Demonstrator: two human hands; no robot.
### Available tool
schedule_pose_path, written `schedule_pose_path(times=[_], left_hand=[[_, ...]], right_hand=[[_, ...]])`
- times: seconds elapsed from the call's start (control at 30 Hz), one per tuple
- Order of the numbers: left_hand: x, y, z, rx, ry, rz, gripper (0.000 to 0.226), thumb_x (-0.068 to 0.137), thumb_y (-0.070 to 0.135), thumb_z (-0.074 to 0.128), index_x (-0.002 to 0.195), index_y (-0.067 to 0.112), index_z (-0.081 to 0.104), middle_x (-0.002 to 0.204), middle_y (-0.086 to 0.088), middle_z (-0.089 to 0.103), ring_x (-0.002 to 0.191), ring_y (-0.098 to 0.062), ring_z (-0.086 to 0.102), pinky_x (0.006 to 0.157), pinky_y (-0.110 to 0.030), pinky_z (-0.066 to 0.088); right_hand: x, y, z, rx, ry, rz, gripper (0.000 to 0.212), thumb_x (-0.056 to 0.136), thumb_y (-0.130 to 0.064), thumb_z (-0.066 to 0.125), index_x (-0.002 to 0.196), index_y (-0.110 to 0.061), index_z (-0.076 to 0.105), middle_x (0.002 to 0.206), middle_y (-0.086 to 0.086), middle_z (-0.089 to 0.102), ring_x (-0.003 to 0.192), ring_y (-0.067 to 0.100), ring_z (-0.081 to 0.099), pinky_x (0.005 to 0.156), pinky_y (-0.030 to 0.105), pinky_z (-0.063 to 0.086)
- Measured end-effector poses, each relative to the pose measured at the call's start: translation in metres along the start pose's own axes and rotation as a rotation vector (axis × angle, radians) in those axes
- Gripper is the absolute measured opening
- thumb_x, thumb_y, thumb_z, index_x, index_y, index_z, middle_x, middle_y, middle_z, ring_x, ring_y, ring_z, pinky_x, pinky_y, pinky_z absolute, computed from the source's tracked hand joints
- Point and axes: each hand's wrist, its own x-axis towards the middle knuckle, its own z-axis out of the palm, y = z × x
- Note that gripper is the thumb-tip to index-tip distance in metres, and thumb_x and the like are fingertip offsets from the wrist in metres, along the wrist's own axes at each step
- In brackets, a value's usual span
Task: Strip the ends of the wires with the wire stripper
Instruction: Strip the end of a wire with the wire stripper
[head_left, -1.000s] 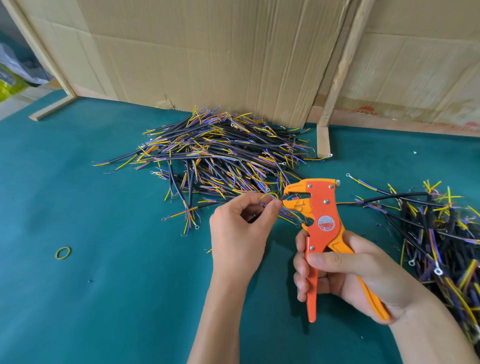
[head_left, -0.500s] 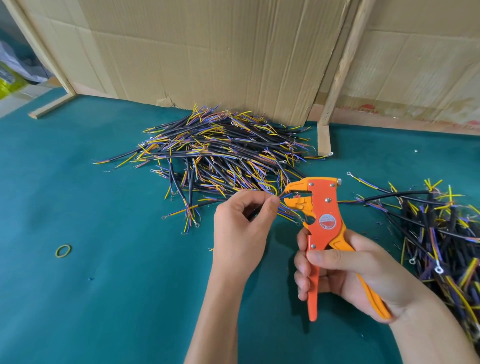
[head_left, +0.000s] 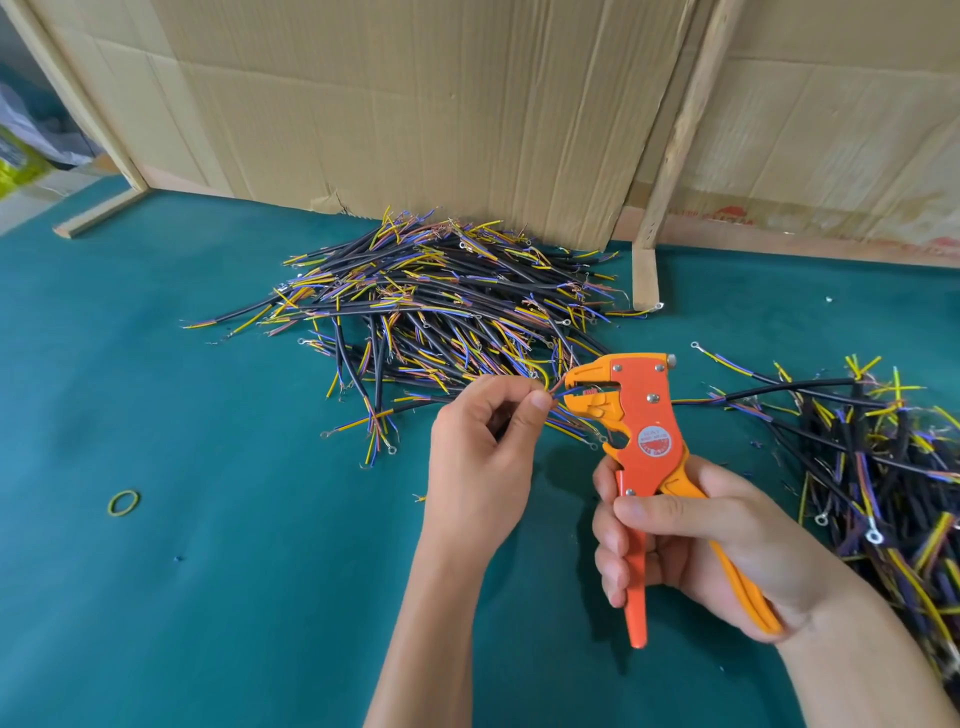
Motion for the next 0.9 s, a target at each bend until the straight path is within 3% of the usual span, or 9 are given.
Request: schedule_pose_path(times=[0.3,0.9], left_hand=[[0.0002,-0.0008,0.0,-0.008,-0.008,0.004,0.017,0.099,0.016,0.064,0.083,0.02,0.067,0.068,0.015,0.053,0.059,-0.005,0.039,0.058,-0.019,0.032],[0.0005,0.0004,0.0029,0.036,0.004,0.028,0.014,0.1,0.016,0.062,0.087,0.014,0.066,0.07,0.013,0.051,0.061,-0.006,0.039,0.059,-0.02,0.033]], right_hand=[[-0.0002,0.0003,-0.0003,0.01,-0.02,0.005,0.021,0.079,-0.011,0.078,0.096,-0.008,0.066,0.078,0.021,0.055,0.066,0.036,0.057,0.065,0.047,0.055],[0.0027,0.0034,-0.0013,-0.02,0.019,-0.017,0.023,0.078,-0.015,0.081,0.092,-0.008,0.064,0.072,0.019,0.053,0.06,0.033,0.056,0.059,0.045,0.054]])
